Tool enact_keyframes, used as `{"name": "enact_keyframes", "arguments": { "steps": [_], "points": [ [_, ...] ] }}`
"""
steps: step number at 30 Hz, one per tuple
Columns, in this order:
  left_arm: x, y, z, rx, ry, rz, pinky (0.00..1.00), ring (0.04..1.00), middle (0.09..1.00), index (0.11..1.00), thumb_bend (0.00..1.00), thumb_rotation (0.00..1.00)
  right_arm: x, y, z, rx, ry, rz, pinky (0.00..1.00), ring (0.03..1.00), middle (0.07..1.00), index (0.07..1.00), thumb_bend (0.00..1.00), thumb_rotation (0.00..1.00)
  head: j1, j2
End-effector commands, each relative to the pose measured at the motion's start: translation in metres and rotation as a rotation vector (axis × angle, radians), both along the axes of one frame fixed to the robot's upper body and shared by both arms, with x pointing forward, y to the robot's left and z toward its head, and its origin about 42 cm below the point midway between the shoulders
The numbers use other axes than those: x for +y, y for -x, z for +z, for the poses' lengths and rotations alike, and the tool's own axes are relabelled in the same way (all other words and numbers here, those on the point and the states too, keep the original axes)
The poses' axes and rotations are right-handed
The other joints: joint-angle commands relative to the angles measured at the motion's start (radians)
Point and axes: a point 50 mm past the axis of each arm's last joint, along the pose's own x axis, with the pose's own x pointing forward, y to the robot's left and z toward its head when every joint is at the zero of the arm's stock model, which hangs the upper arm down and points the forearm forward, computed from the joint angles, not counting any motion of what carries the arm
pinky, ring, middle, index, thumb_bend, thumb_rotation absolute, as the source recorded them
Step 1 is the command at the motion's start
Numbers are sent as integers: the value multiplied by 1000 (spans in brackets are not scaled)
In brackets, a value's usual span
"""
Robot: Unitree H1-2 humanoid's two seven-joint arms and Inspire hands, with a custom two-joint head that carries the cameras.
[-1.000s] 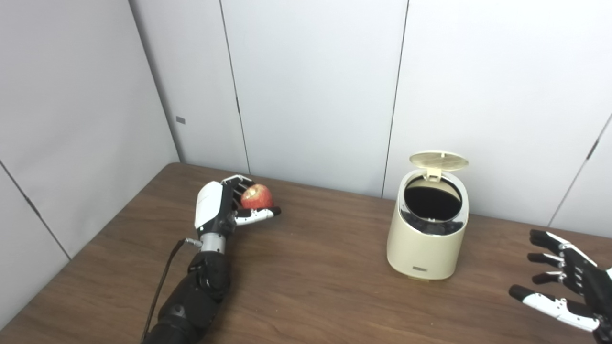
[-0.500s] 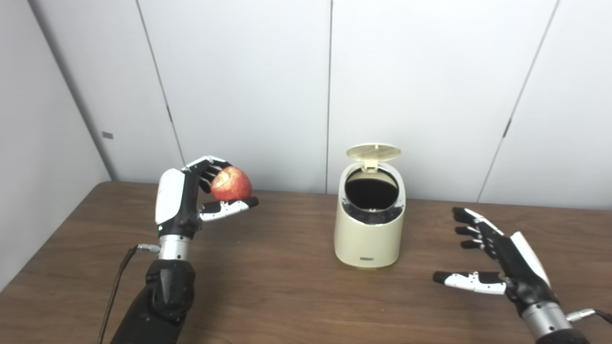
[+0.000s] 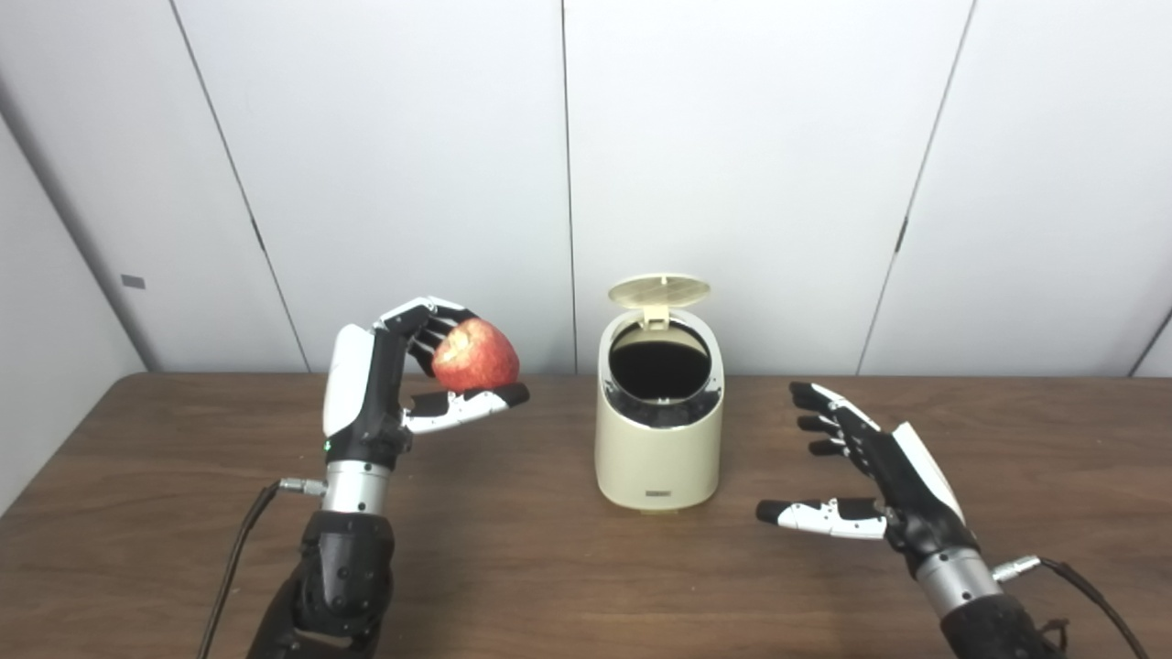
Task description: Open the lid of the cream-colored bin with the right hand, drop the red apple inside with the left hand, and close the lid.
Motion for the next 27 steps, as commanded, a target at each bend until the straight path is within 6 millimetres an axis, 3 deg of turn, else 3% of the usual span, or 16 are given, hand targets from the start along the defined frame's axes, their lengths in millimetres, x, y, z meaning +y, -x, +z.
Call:
{"name": "enact_keyframes", "arguments": {
  "steps": [1, 27],
  "points": [
    [-10, -3, 31, -114, -6, -62, 314, 428, 464, 505, 506, 0, 3, -6, 20, -105, 6, 11, 744, 824, 876, 869, 731, 213, -4, 1],
    [-85, -23, 35, -99, 36, -228, 287, 429, 480, 494, 506, 0, 11, -12, 22, -93, 17, -10, 696, 807, 868, 862, 753, 229, -10, 1]
  ]
}}
